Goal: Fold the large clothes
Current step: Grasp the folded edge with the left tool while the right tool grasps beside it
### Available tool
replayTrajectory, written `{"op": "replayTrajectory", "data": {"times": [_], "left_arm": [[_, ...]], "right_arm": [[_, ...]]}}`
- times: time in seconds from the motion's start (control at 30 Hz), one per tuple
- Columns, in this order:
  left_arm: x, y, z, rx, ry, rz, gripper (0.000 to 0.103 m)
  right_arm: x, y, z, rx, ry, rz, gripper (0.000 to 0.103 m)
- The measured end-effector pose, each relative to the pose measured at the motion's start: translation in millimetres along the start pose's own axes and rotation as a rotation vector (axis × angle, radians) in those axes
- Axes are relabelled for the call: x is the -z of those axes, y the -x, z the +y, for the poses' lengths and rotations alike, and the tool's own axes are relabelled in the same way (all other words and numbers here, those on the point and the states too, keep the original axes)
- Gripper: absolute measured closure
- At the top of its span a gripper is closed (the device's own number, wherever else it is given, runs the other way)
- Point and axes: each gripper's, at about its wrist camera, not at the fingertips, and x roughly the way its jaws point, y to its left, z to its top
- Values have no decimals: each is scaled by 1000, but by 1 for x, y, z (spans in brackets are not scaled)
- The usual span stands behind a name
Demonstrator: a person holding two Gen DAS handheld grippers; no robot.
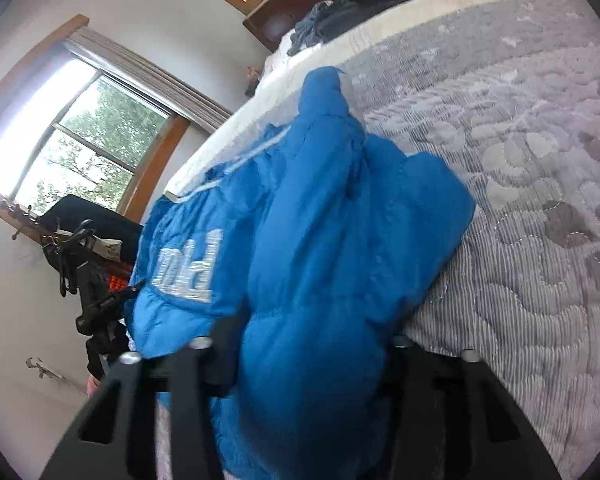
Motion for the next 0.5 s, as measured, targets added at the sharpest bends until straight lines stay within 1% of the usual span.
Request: {"op": "replayTrajectory", "data": {"times": [0.03, 0.07, 0.13, 0.2, 0.27, 0.37, 0.47, 0.5], "left_arm": [[1, 5, 1, 4, 11, -9, 71], [1, 8, 1, 15, 25, -15, 73], [1, 17, 0, 39, 38, -22, 80], [4, 27, -5, 69, 41, -18, 83], [11, 38, -9, 98, 35, -10, 84], [34, 62, -23, 142, 1, 3, 85], [67, 94, -38, 188, -21, 18, 85], [78, 104, -41, 203, -25, 21, 85]], "right_arm": [[2, 5, 5, -3, 9, -8, 69], [3, 8, 9, -4, 18, -14, 72], [5, 20, 21, -9, 43, -28, 74], [7, 31, 29, -25, 58, -32, 76], [10, 45, 36, -32, 65, -32, 76], [27, 68, 45, -35, 73, -24, 76], [52, 95, 49, -37, 75, -5, 76], [65, 106, 51, -38, 78, 0, 76]]}}
